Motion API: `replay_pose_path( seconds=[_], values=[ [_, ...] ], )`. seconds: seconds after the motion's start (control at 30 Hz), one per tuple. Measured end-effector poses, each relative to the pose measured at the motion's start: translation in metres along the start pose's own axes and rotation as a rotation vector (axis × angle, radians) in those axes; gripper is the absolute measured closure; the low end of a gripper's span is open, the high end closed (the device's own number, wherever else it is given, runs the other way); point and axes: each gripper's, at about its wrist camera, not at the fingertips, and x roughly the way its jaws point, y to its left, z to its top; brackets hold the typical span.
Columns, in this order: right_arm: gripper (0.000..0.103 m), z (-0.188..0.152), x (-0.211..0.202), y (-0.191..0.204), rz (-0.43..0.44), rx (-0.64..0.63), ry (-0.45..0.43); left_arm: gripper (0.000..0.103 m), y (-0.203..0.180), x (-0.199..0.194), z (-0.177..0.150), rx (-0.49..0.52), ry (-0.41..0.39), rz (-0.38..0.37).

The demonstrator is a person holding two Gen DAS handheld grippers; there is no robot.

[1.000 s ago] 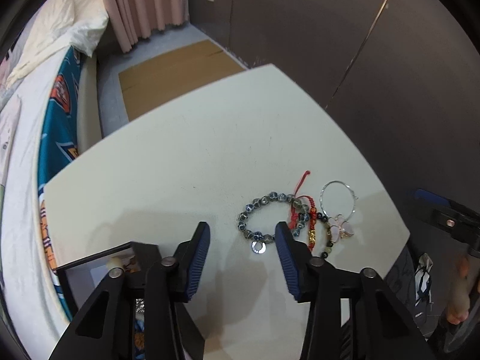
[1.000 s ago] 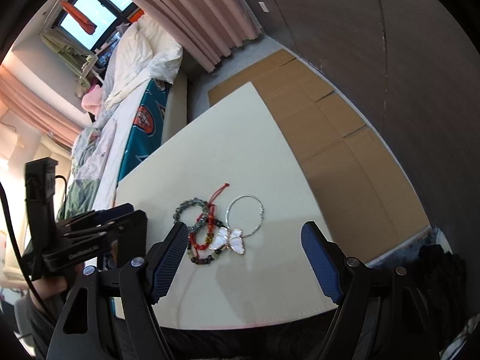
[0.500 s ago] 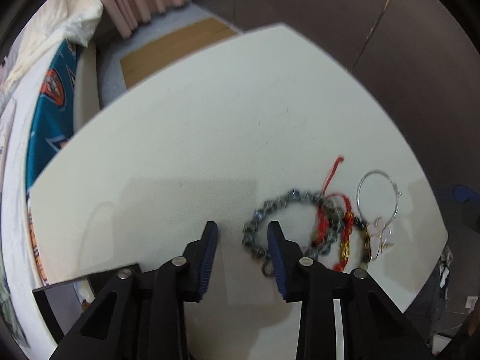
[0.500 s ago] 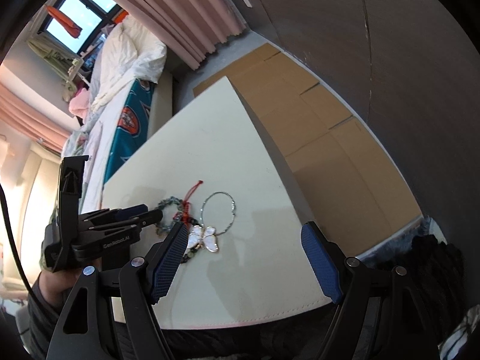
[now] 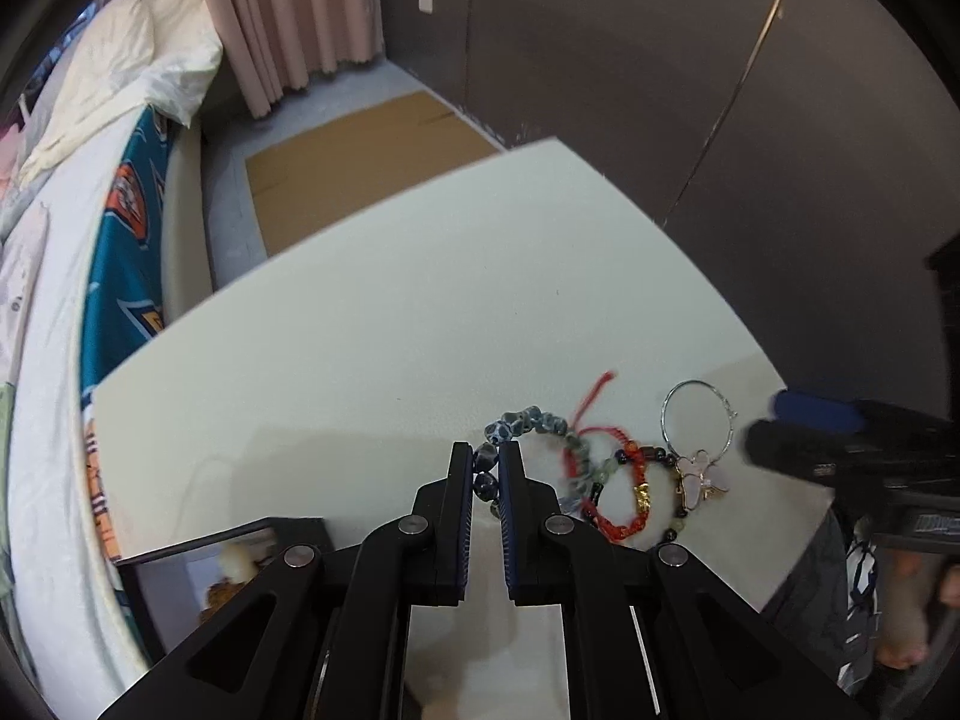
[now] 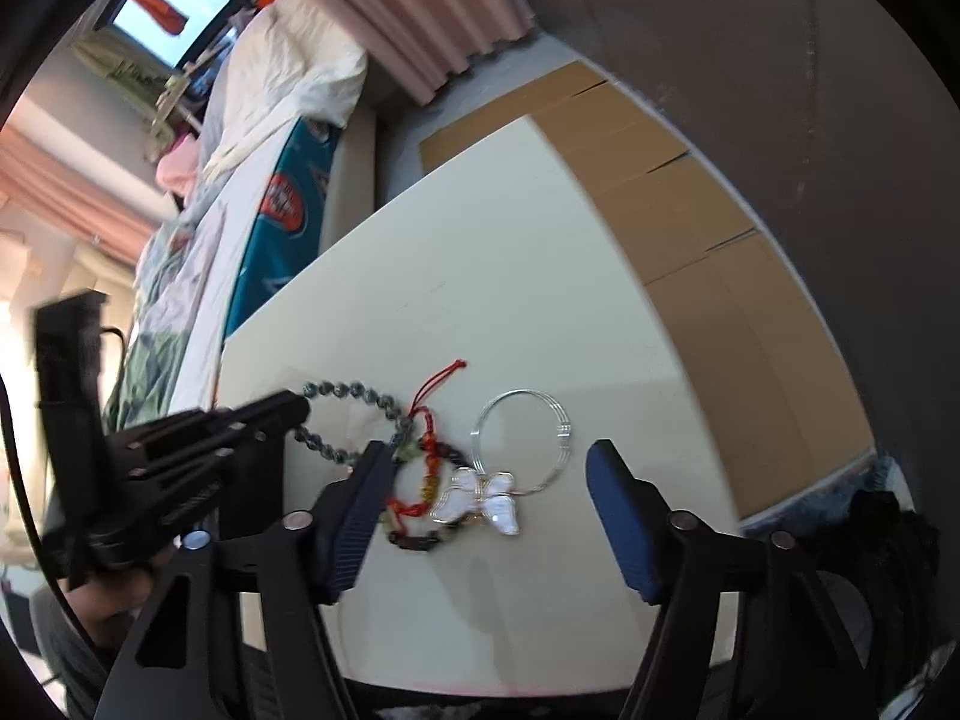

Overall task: Organize jewelry
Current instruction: 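Carry grey bracelet into box with left tool while right tool grasps red bracelet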

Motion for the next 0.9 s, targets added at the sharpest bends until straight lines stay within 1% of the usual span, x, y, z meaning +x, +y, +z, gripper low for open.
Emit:
replay_pose_path(
  seconds=[0.07,0.13,0.2,0.37,0.57,0.8,0.87,0.9],
  values=[
    [0.039,0.001,0.01,0.006,0.004,-0.008,0.02,0.095,0.005,-0.008,-0.002,-0.017,-0.012,-0.003],
    [0.052,0.002,0.02,0.011,0.011,-0.018,0.044,0.095,0.011,-0.016,-0.003,-0.028,-0.027,-0.007],
    [0.056,0.003,0.031,0.018,0.008,-0.034,0.064,0.095,0.016,-0.024,-0.005,-0.035,-0.042,-0.004],
    [0.056,0.0,0.047,0.03,-0.006,-0.066,0.092,0.095,0.03,-0.05,-0.01,-0.065,-0.083,-0.005],
    [0.056,0.002,0.057,0.039,-0.037,-0.096,0.091,0.095,0.04,-0.08,-0.018,-0.076,-0.133,-0.005],
    [0.057,0.008,0.064,0.056,-0.124,-0.191,0.089,0.095,0.054,-0.108,-0.033,-0.102,-0.176,0.011],
    [0.065,0.009,0.065,0.06,-0.165,-0.223,0.091,0.095,0.059,-0.116,-0.039,-0.113,-0.186,0.013],
    [0.083,0.008,0.067,0.06,-0.177,-0.236,0.101,0.095,0.061,-0.118,-0.041,-0.117,-0.189,0.014]
  ],
)
